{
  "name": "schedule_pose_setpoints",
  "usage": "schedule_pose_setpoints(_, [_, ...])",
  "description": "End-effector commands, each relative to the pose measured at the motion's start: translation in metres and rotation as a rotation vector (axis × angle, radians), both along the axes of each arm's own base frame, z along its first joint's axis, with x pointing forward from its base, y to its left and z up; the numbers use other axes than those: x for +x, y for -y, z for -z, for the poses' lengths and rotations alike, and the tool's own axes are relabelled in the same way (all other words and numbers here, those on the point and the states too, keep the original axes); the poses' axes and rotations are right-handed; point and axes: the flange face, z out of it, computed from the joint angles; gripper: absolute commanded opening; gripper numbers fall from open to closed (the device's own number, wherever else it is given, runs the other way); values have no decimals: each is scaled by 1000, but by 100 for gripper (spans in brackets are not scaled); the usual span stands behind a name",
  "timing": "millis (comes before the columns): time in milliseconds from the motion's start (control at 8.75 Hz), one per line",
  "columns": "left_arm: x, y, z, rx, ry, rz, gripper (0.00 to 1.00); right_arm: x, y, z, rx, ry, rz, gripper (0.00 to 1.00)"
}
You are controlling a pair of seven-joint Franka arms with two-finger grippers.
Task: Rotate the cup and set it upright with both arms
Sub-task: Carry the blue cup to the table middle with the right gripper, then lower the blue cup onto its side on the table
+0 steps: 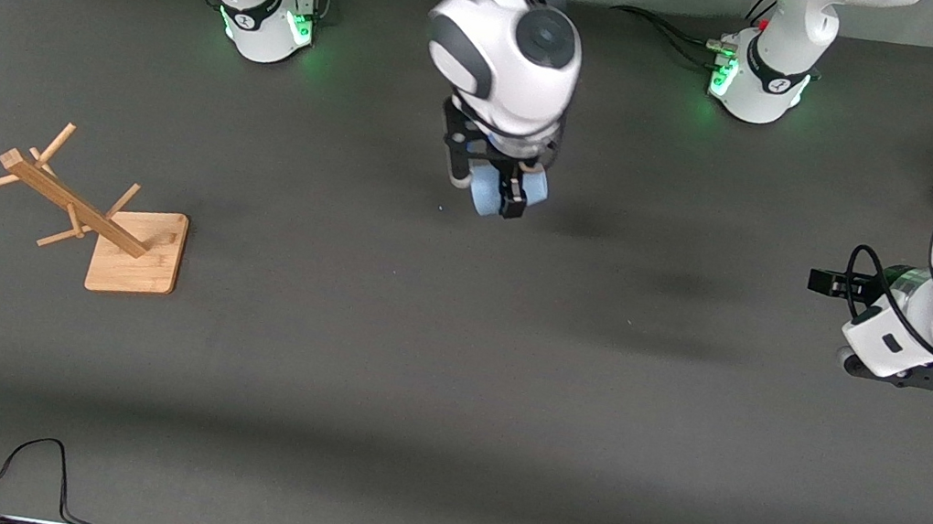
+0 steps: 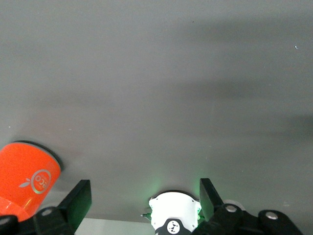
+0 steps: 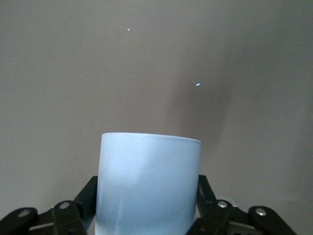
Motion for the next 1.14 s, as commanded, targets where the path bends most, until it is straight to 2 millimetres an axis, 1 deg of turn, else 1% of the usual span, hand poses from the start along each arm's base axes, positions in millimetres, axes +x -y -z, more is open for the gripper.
schedule_pose_setpoints(0, [-3,13,-2,26,-20,12,100,6,-23,46,-29,39,54,53])
schedule_pose_setpoints(114, [-3,15,0,27,-27,16,100,2,-29,77,-36,50,62,53])
schedule_pose_setpoints(457, [-3,23,-2,27,-21,32,100,6,-32,128,-74,74,98,53])
schedule_pose_setpoints(571, [-2,24,-4,26,-17,33,100,7,-35,136,-74,75,99,53])
schedule_pose_setpoints(686, [-2,26,-4,25,-15,38,100,8,-34,139,-76,77,105,57])
schedule_pose_setpoints(800, [-2,26,-4,27,-15,38,100,8,-34,143,-74,79,105,64])
schedule_pose_setpoints(914, [-2,26,-4,27,-15,38,100,8,-33,149,-79,77,108,86])
schedule_pose_setpoints(1029, [-2,25,-4,26,-15,38,100,9,-33,149,-80,79,117,100])
